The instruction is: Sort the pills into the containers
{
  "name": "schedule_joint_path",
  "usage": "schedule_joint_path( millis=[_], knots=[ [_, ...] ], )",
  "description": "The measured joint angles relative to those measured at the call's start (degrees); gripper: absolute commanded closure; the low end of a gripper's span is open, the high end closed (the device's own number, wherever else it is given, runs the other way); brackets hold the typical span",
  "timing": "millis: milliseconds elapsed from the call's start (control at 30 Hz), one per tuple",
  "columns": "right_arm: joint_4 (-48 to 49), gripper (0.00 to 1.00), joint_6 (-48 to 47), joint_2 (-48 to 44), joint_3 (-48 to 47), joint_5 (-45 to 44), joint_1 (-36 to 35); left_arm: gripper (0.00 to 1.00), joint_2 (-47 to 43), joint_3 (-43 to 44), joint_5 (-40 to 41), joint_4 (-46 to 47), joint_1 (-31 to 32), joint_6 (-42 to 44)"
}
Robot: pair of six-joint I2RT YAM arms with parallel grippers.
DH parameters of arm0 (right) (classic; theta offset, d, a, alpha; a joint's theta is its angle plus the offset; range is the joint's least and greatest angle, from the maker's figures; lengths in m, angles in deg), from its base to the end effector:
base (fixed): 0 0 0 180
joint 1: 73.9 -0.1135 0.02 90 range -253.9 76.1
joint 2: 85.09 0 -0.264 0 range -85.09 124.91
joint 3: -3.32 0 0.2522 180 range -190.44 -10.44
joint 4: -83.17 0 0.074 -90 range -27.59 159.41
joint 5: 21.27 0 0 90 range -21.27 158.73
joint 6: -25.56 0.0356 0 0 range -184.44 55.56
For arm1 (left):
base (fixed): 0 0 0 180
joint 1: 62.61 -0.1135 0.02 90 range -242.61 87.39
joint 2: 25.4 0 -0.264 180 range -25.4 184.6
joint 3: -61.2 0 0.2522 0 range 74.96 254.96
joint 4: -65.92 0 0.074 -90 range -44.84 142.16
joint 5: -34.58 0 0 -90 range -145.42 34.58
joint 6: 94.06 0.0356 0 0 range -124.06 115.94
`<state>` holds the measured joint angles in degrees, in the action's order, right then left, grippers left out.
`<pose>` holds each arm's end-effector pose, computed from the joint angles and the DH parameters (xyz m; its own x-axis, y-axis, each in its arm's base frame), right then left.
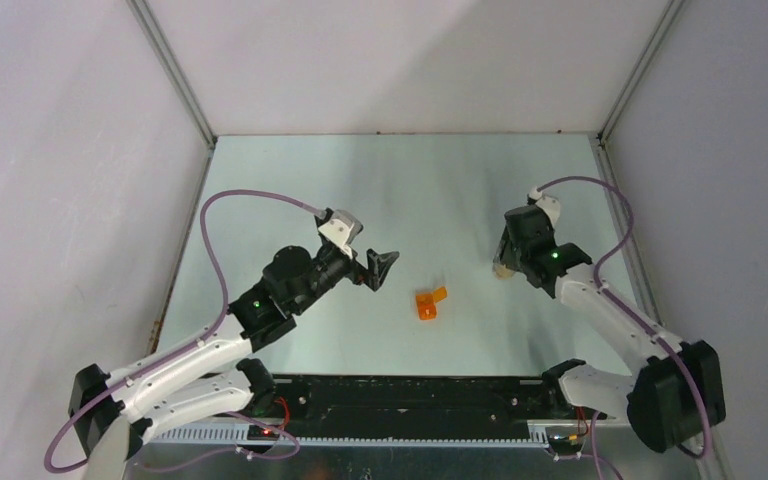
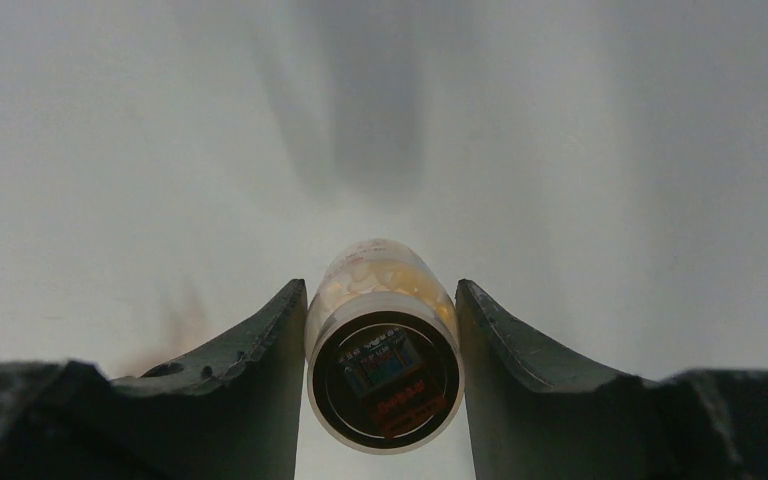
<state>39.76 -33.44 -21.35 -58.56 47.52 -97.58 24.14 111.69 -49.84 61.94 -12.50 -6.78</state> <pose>0.2164 0.0809 0.2659 -0.6304 0.2478 -0.7356 0.2140 0.9664 0.1422 0.1374 -0.1590 0.3128 -0.0671 0.0067 -0.9977 0.6990 0.7139 -0.0423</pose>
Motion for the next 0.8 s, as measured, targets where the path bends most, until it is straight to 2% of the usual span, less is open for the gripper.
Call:
schedule_joint_path(
  millis=[300, 400, 467, 567, 800],
  knots=[
    [4.0, 0.87, -2.43, 9.9, 4.02, -4.04, 0.28, 0.01, -0.04, -0.44, 5.75, 1.7, -0.42, -3.06],
    [5.29, 0.82, -2.4, 11.93, 4.48, -6.16, -0.11, 0.01, -0.04, -0.44, 6.99, 1.68, -0.52, -3.45],
    [5.68, 0.71, -2.34, 12.59, 4.52, -7.26, -0.28, 0.01, -0.04, -0.44, 7.78, 1.66, -0.59, -3.61],
    [6.23, 0.48, -2.05, 12.7, 4.52, -8.37, -0.66, 0.01, -0.04, -0.44, 8.52, 1.64, -0.76, -3.93],
    [6.27, 0.14, 0.15, 12.63, 4.52, -7.37, -0.85, 0.01, -0.04, -0.44, 9.35, 1.25, -1.03, -4.42]
  ],
)
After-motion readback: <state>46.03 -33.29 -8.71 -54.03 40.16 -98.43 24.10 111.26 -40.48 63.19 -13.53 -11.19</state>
